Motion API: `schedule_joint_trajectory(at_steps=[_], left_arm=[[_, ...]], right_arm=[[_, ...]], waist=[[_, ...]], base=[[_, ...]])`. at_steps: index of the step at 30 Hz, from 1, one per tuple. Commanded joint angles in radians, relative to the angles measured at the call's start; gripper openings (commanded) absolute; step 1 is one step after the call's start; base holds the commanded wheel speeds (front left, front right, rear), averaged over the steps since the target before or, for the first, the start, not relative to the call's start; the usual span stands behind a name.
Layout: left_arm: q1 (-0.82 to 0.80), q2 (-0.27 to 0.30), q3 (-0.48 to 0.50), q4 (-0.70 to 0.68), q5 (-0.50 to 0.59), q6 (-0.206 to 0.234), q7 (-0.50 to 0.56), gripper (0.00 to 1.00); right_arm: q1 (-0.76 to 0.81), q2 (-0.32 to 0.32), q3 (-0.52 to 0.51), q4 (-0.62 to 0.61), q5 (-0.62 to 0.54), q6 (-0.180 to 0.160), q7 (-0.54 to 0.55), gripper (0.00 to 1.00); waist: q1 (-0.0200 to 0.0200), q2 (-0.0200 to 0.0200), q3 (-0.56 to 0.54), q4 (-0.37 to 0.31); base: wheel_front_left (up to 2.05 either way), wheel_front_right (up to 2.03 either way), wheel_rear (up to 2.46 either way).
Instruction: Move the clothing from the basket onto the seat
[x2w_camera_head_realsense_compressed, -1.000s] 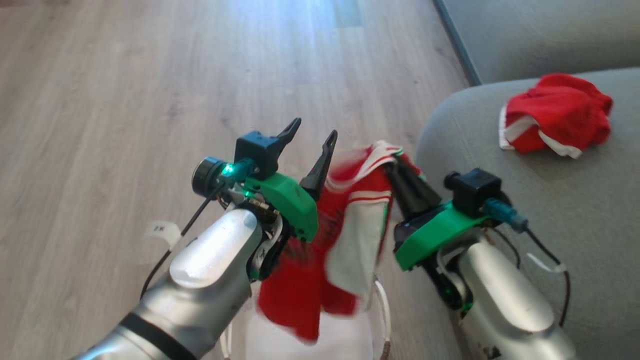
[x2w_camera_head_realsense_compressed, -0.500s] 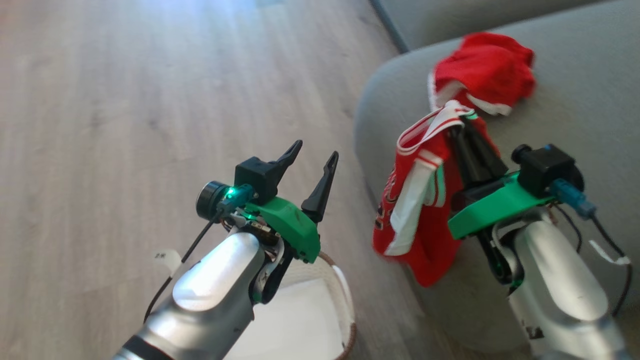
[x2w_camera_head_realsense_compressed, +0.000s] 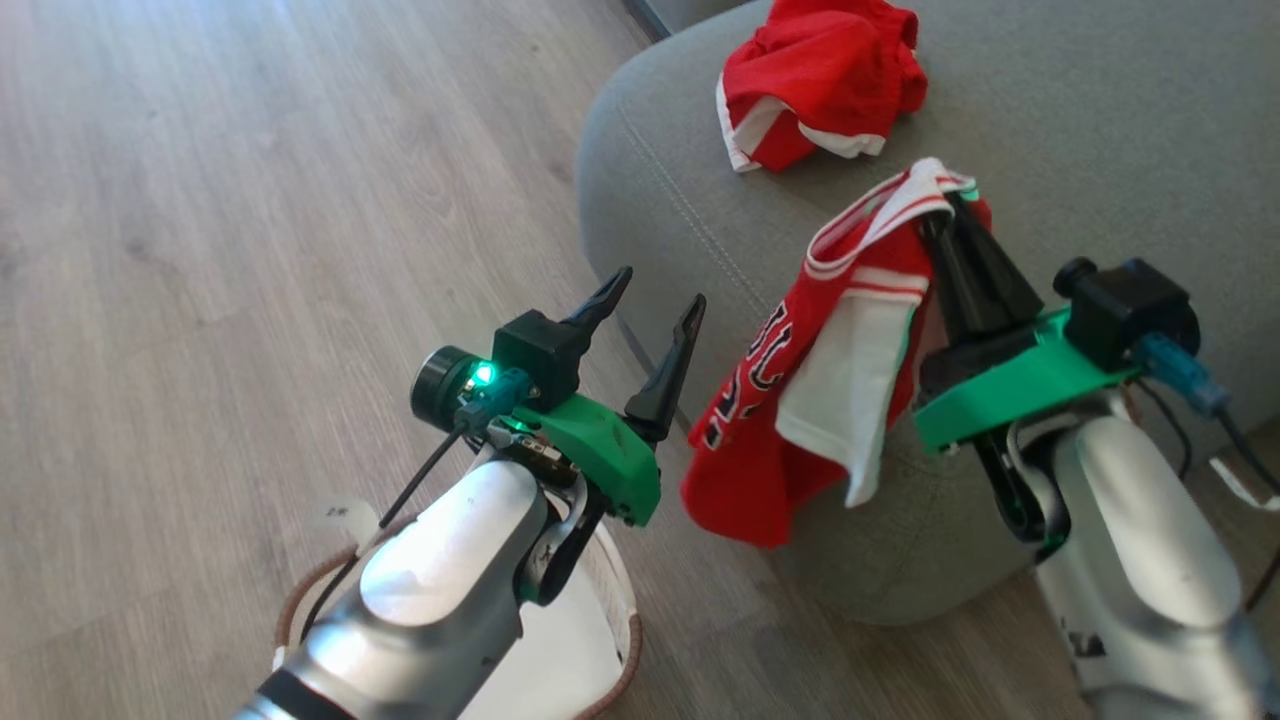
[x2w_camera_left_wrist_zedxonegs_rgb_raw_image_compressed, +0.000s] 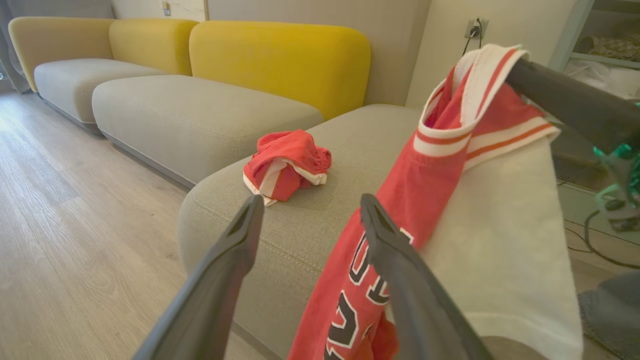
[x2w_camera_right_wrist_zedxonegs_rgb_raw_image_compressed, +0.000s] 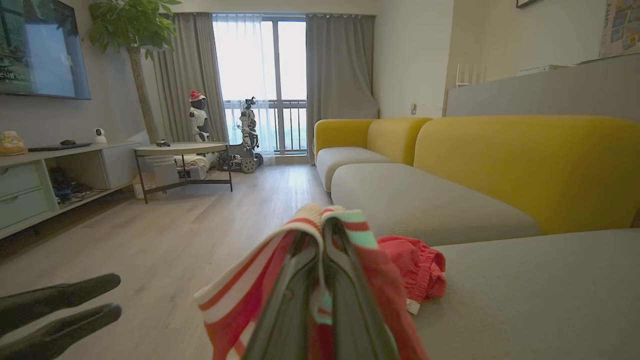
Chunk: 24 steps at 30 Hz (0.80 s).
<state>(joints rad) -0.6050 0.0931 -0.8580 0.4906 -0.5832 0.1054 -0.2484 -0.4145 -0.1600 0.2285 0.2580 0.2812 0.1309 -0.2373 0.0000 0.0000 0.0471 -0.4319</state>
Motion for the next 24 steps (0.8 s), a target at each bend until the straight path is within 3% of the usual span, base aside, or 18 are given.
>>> schedule_joint_trajectory(at_steps=[1, 8, 17, 24], left_arm=[[-0.023, 0.011, 0.046, -0.030, 0.008, -0.001, -0.013, 1.00], [-0.021, 0.010, 0.056, -0.024, 0.027, -0.010, -0.013, 1.00], [-0.030, 0.013, 0.054, -0.051, 0.052, -0.012, -0.013, 1.00], [-0.057, 0.025, 0.033, -0.099, 0.077, -0.009, 0.001, 1.00]], right_arm=[[-0.070, 0.001, 0.014, -0.039, -0.006, 0.000, 0.003, 0.00], [-0.223, -0.018, 0.029, 0.007, 0.013, 0.000, 0.031, 0.00], [-0.652, -0.144, -0.012, 0.213, 0.043, 0.000, 0.088, 0.00], [-0.976, -0.248, -0.072, 0.400, -0.046, 0.000, 0.115, 0.00]], waist=[[0.0000, 0.0000, 0.007, -0.005], [0.0000, 0.0000, 0.023, 0.027], [0.0000, 0.0000, 0.094, 0.128], [0.0000, 0.0000, 0.193, 0.211]], base=[[0.00, 0.00, 0.00], [0.00, 0.00, 0.00], [0.00, 0.00, 0.00], [0.00, 0.00, 0.00]])
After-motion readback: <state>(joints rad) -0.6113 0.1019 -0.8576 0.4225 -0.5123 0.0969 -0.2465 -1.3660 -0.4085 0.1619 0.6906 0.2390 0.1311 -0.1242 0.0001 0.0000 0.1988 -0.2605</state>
